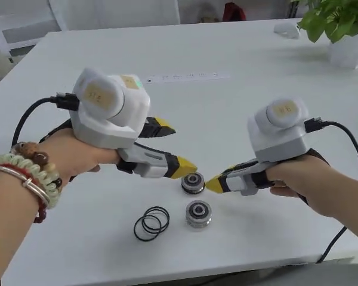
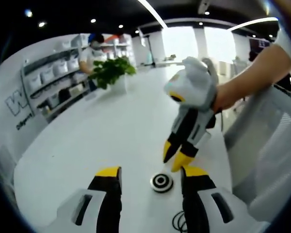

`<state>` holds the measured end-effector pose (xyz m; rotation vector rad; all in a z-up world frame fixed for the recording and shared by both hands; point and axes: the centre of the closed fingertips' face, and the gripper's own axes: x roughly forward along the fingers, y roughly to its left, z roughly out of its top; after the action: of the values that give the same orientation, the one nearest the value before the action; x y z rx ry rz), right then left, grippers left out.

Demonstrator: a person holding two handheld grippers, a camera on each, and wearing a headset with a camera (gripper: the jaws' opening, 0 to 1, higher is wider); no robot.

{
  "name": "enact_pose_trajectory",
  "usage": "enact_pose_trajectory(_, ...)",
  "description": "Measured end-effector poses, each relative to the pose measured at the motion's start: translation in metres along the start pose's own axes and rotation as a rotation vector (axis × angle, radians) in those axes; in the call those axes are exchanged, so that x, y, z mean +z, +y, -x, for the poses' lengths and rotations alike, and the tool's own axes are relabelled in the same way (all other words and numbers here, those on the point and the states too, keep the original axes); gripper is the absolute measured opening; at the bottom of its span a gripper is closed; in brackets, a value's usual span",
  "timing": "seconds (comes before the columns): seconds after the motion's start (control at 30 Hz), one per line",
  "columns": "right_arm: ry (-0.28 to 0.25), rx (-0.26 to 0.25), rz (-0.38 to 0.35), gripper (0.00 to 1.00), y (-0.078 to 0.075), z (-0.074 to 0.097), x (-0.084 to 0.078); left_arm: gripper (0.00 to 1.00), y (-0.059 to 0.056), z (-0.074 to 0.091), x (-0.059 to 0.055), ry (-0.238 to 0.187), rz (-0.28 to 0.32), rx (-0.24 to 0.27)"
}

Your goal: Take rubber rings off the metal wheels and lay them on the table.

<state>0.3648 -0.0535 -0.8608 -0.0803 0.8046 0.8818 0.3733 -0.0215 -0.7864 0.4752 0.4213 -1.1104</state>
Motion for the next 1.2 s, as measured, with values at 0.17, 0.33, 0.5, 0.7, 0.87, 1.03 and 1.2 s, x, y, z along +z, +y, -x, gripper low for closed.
enact_pose_trajectory(0.17, -0.044, 0.033, 0.016, 0.23, 0.006, 0.0, 0.008, 0.39, -0.001, -0.011, -0.01, 0.005, 0.019, -0.021)
enact_pose_trajectory(0.33, -0.038, 0.046, 0.079, 0.27, 0.013, -0.006, 0.007, 0.37, -0.008, -0.018, -0.02, 0.015, 0.048, -0.044)
enact_pose_trajectory(0.5, -0.02, 0.054, 0.144, 0.31, 0.015, -0.012, 0.004, 0.31, -0.007, -0.024, -0.03, 0.016, 0.061, -0.029)
enact_pose_trajectory(0.7, -0.013, 0.054, 0.169, 0.3, 0.014, -0.014, 0.003, 0.25, -0.01, -0.03, -0.034, 0.015, 0.081, -0.029)
enact_pose_trajectory(0.87, -0.015, 0.056, 0.193, 0.28, 0.016, -0.016, 0.003, 0.21, -0.01, -0.034, -0.036, 0.022, 0.065, -0.031)
enact_pose_trajectory(1.03, -0.013, 0.053, 0.209, 0.27, 0.016, -0.018, 0.004, 0.18, -0.008, -0.034, -0.04, 0.033, 0.072, -0.019)
enact_pose_trajectory(1.2, -0.021, 0.055, 0.211, 0.26, 0.017, -0.019, 0.005, 0.17, -0.013, -0.037, -0.048, 0.059, 0.072, -0.031)
